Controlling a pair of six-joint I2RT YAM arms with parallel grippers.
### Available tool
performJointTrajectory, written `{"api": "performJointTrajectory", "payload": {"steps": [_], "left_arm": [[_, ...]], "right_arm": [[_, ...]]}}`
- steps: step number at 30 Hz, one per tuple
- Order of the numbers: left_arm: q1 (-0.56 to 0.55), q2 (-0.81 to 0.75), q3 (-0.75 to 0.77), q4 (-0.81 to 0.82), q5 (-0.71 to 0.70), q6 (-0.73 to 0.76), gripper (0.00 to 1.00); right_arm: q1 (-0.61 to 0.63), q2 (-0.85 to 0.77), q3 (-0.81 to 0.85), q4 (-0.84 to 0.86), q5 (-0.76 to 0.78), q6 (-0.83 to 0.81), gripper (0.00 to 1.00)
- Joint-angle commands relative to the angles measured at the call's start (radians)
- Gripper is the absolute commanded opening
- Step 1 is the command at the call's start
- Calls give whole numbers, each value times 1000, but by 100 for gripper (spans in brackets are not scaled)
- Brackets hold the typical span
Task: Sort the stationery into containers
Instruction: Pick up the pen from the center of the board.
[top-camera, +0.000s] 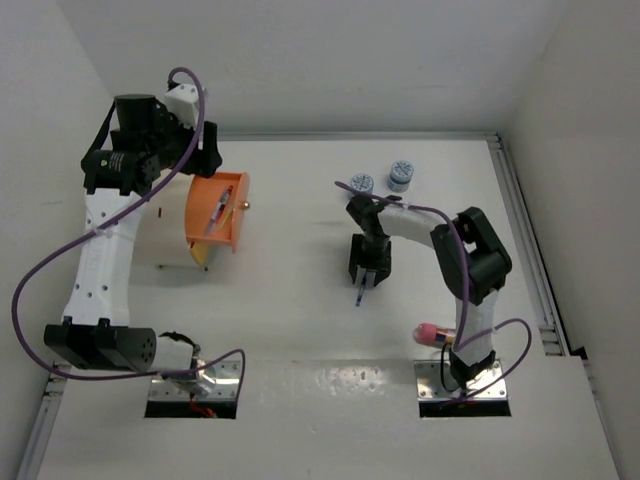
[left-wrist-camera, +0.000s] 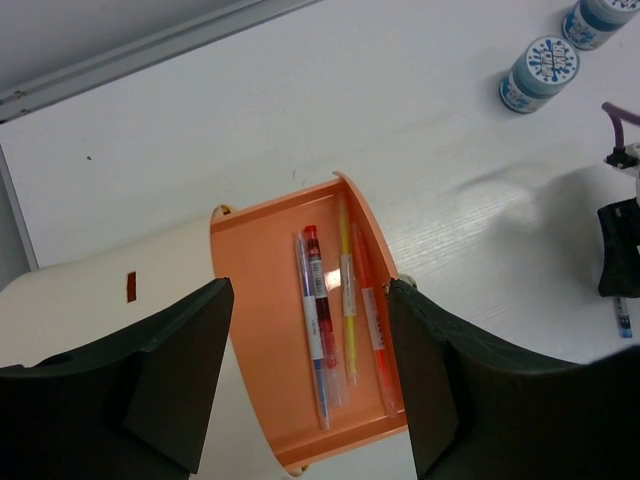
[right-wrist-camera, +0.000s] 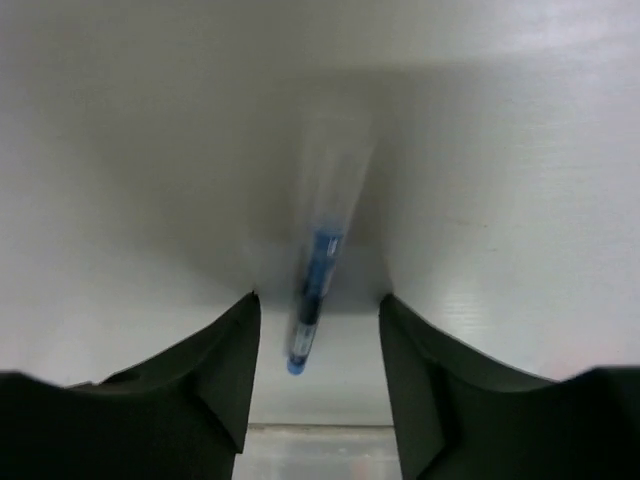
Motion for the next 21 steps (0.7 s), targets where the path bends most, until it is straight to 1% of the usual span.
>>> {"api": "performJointTrajectory", "payload": {"steps": [1,2,5,7,8,10,11,13,14,15,17,18,20,21], "left_arm": [[7,10,44,25,-2,11,69],[7,10,44,25,-3,12,69],[7,11,42,31,-3,14,70],[5,13,38,34,4,14,70],[7,11,35,37,6,14,69],[5,7,18,47,21,11,69],[8,1,10,54,29,12,69],[10,-15,-5,63,87,18,69],[10,-19,-8,63,124,21,69],[13,-33,-11,66,229,23,69],[13,-58,-30,85,356,6,70],[13,-70,-48,129,477,-18,70],[9,-101,-138,200,574,-84,70],[4,-130,-175,282,661,-186,70]], "right_arm": [[2,43,9,-28,31,56,49],[2,50,6,-28,31,52,40],[2,60,0,-24,28,46,32],[0,53,-12,-19,30,28,22],[-6,45,-21,-15,18,16,13],[-17,22,-46,5,-2,-32,4],[-23,-18,-53,17,-36,-55,1],[-28,-62,-69,54,-83,-116,0],[-43,-119,-72,73,-216,-141,0],[-49,-146,-67,103,-278,-154,0],[-52,-226,-38,120,-382,-170,0],[-52,-248,-3,154,-425,-176,0],[-52,-294,35,206,-502,-167,0],[-55,-335,63,293,-601,-174,0]]}}
